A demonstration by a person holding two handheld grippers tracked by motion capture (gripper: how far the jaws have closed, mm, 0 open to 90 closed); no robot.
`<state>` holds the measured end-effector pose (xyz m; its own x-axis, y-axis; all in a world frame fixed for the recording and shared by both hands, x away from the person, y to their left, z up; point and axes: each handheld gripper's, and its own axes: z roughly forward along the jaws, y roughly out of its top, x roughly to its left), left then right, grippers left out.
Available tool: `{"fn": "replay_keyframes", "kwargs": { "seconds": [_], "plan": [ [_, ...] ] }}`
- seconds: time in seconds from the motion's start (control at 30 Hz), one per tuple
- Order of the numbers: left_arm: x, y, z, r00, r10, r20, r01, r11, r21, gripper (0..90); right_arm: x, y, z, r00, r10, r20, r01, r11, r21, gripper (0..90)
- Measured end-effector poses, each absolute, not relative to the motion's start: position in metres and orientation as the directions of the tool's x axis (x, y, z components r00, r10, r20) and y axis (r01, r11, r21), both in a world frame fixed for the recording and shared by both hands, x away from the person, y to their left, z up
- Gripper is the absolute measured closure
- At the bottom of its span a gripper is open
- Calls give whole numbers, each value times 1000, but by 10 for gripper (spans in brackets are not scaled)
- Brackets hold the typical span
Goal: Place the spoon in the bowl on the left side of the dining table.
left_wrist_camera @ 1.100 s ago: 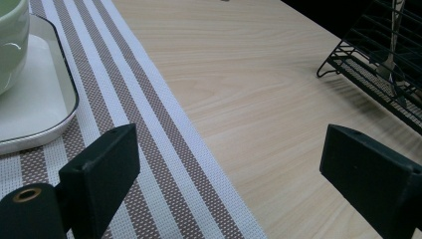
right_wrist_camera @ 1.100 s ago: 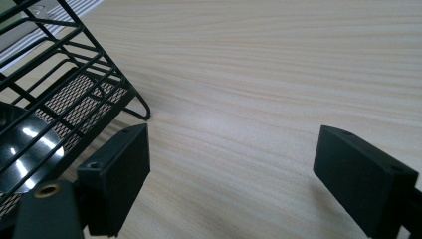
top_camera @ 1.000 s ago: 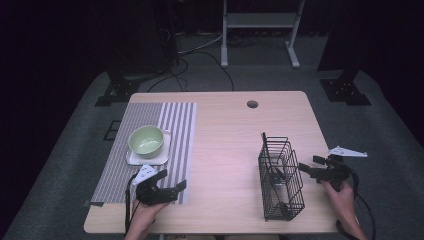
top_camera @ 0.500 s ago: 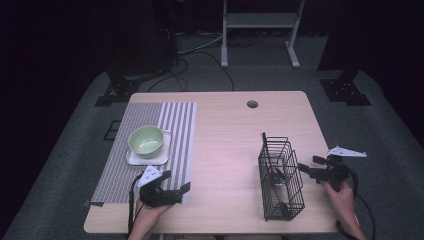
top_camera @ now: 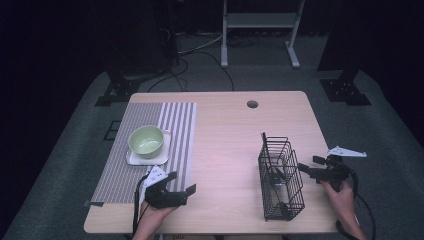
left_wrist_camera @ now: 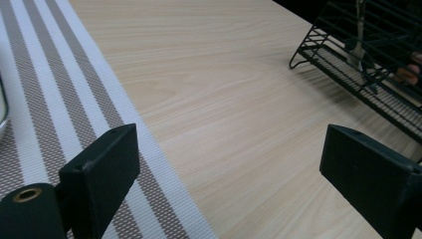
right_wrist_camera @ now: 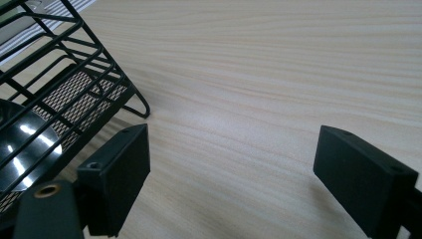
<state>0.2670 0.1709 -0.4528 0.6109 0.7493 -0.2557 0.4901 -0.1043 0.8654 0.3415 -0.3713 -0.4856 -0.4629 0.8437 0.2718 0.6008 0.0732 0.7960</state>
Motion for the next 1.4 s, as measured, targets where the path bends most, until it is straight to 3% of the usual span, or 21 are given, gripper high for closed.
{"fn": "replay_keyframes", "kwargs": {
  "seconds": [0.73,1.4],
  "plan": [
    [268,158,-436,641,716,-276,484,-98,869,81,342,-371,-486,-459,847,269,603,75,794,136],
    [267,103,-408,748,609,-263,432,-146,890,81,342,-371,-486,-464,844,268,601,78,795,137]
  ]
}}
